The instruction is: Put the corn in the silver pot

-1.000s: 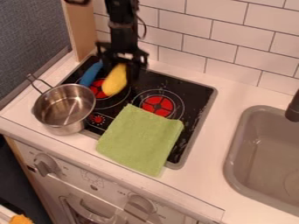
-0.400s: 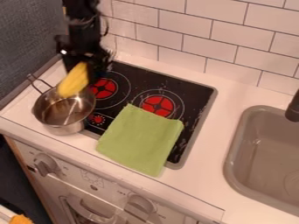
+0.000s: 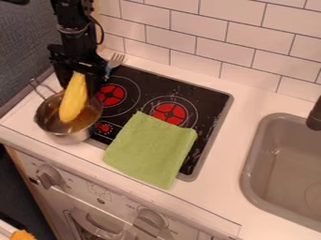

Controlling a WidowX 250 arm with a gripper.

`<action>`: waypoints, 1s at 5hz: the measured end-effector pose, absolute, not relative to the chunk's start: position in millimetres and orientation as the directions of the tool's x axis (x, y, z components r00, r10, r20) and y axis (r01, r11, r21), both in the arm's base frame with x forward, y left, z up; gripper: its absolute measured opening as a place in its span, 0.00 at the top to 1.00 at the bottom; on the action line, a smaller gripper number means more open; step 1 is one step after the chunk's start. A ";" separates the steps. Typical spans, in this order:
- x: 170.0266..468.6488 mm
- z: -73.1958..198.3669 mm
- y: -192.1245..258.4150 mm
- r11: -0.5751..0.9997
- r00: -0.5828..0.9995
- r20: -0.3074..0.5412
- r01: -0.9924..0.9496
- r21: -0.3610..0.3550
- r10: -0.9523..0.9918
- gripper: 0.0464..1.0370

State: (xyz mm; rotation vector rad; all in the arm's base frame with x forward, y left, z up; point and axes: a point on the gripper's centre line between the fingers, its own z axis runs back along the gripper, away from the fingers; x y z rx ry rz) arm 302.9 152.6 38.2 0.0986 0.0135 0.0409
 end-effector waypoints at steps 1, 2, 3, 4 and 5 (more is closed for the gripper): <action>294.8 39.0 149.1 0.995 1.000 -0.019 -0.020 0.097 0.022 0.04; 290.0 44.0 142.4 0.996 1.000 -0.011 -0.005 0.086 0.006 0.04; 290.8 50.6 131.5 0.999 0.999 -0.037 0.010 0.037 -0.009 0.04; 293.5 63.6 124.5 0.998 0.998 -0.026 0.053 0.024 -0.053 0.04; 297.8 70.8 118.2 0.995 0.995 -0.020 0.096 0.009 -0.096 0.04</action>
